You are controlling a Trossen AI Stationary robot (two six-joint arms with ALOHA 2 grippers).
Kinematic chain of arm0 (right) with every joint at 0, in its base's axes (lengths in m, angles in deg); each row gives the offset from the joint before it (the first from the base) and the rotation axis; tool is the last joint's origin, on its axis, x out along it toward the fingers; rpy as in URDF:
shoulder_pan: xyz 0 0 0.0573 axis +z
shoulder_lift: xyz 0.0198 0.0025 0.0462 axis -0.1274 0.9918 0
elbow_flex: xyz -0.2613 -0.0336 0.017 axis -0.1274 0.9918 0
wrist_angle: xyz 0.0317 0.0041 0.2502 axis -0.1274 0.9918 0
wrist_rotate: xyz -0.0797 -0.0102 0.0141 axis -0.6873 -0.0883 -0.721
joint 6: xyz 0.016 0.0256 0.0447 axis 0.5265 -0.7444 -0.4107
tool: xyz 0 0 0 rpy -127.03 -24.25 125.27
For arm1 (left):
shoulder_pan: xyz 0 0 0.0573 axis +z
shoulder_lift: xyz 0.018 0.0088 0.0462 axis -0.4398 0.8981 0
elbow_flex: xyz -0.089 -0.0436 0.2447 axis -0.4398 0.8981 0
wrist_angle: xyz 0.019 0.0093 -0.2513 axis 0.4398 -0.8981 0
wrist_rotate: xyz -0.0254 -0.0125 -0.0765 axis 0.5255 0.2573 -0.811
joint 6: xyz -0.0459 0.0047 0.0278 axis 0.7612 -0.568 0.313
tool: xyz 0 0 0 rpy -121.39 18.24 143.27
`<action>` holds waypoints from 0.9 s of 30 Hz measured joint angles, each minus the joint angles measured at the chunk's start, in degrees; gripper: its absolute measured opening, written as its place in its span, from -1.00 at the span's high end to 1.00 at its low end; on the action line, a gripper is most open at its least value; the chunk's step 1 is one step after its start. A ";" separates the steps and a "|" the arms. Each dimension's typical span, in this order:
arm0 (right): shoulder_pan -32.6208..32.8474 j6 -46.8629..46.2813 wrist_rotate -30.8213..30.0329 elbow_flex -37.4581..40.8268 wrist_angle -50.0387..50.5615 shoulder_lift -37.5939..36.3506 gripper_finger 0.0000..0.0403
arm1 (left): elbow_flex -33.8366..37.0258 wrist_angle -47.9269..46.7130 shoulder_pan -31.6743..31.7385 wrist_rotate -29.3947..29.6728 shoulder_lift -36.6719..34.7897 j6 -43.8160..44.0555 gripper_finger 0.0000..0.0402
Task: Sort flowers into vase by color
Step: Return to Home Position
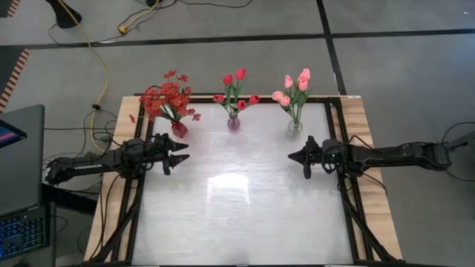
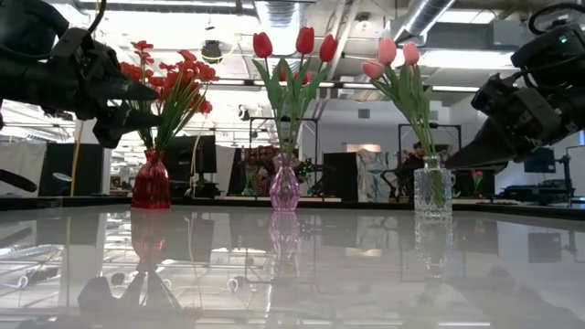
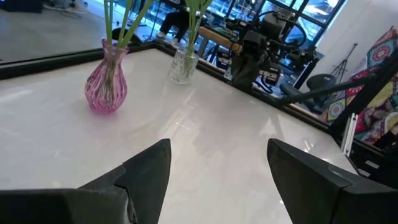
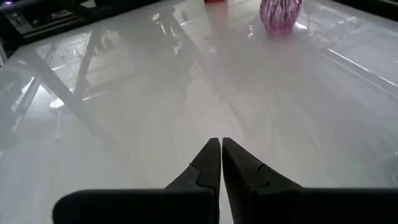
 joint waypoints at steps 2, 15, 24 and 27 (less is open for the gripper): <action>0.00 0.00 0.00 0.00 0.48 0.00 0.77 | 0.01 0.00 0.00 0.00 0.00 0.02 -0.26; 0.00 0.13 0.00 0.05 0.54 0.00 0.77 | 0.04 0.00 0.00 0.04 0.00 0.02 -0.26; 0.00 0.11 0.00 0.07 0.54 0.00 0.77 | 0.04 0.00 0.00 0.07 0.00 0.02 -0.26; 0.00 0.09 0.00 0.07 0.54 0.00 0.77 | 0.04 0.00 0.00 0.07 0.00 0.02 -0.26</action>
